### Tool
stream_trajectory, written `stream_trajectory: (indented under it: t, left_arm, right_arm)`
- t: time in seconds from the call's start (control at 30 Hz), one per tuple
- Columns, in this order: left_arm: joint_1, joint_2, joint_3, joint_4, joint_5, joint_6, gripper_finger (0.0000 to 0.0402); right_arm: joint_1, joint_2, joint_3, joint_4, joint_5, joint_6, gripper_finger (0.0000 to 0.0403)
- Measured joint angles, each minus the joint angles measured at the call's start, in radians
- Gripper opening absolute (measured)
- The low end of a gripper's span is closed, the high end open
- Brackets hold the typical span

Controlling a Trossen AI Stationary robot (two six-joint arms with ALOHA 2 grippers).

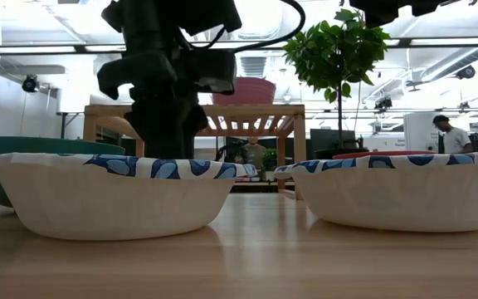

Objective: Place and stack bowls onto a shelf
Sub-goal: Put the white-blue bowl on the shelf

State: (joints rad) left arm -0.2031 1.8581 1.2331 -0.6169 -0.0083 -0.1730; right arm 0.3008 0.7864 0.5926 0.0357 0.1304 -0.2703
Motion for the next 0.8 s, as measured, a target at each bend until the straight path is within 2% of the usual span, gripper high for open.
stream_trajectory:
  t: [0.23,0.3,0.57,0.8]
  left_arm:
    - [0.0,0.0,-0.001,0.007,0.028,-0.001,0.0026]
    - [0.0,0.0,-0.001,0.009,0.036,-0.005,0.001]
    - [-0.003,-0.051,-0.001,-0.02,0.057,0.002,0.0002]
    - [0.0,-0.243,-0.002,-0.038,0.075,0.018,0.0]
  right_arm:
    - [0.0,0.0,0.0,0.0,0.0,0.0,0.0121]
    - [0.0,0.0,0.0,0.0,0.0,0.0,0.0121]
    - [0.0,0.0,0.0,0.0,0.001,0.0,0.0121]
    - [0.0,0.0,0.0,0.0,0.001,0.0,0.0121]
